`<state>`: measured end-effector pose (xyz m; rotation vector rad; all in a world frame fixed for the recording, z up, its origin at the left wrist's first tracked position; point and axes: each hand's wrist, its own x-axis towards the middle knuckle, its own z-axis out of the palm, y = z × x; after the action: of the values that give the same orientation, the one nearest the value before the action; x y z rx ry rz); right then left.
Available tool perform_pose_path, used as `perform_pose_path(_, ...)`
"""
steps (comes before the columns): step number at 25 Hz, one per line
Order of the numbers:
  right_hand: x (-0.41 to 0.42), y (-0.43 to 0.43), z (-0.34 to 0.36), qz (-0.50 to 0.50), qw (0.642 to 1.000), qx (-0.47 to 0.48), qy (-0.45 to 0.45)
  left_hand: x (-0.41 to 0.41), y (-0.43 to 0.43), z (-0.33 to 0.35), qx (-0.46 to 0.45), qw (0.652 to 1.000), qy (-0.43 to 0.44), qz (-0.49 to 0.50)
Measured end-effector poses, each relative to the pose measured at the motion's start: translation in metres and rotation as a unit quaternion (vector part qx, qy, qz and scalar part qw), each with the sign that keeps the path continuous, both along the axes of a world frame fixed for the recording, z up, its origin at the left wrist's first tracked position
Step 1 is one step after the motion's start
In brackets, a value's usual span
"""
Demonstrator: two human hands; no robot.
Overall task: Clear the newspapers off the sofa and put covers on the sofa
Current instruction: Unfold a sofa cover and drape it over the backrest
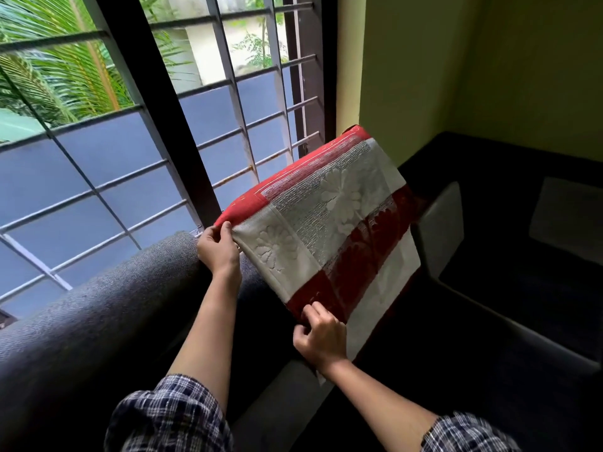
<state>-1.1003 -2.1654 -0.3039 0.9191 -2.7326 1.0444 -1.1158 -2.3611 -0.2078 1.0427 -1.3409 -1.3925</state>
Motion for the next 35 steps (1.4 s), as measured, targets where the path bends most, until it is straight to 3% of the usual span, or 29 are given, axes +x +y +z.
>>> perform_pose_path(9, -0.003, 0.01, -0.016, 0.014, 0.997, -0.003, -0.072, 0.003, 0.011, 0.008, -0.002, 0.999, 0.053, -0.012)
perform_pose_path(13, 0.0, 0.004, -0.024, 0.147, 0.987, 0.007, -0.058, 0.004, 0.017, 0.013, 0.016, 0.996, 0.084, -0.002)
perform_pose_path(17, -0.007, 0.006, -0.022, 0.153, 0.981, -0.037, -0.112, 0.007, 0.018, 0.011, 0.019, 0.997, 0.072, -0.013)
perform_pose_path(20, -0.016, 0.011, -0.014, 0.169, 0.963, -0.061, -0.2, 0.01, 0.021, 0.009, 0.024, 0.997, 0.065, -0.02)
perform_pose_path(22, -0.021, 0.013, -0.005, 0.142, 0.943, -0.124, -0.273, 0.012, 0.024, 0.008, 0.068, 0.993, 0.093, -0.009)
perform_pose_path(27, -0.03, 0.023, 0.036, 0.074, 0.854, -0.245, -0.454, 0.034, 0.061, 0.001, 0.141, 0.985, 0.099, -0.029)
perform_pose_path(31, -0.025, 0.05, 0.074, 0.086, 0.787, -0.311, -0.525, 0.054, 0.129, 0.0, 0.134, 0.987, 0.053, -0.078)
perform_pose_path(35, -0.009, 0.099, 0.11, 0.104, 0.765, -0.319, -0.55, 0.07, 0.196, 0.016, 0.134, 0.986, 0.05, -0.087)
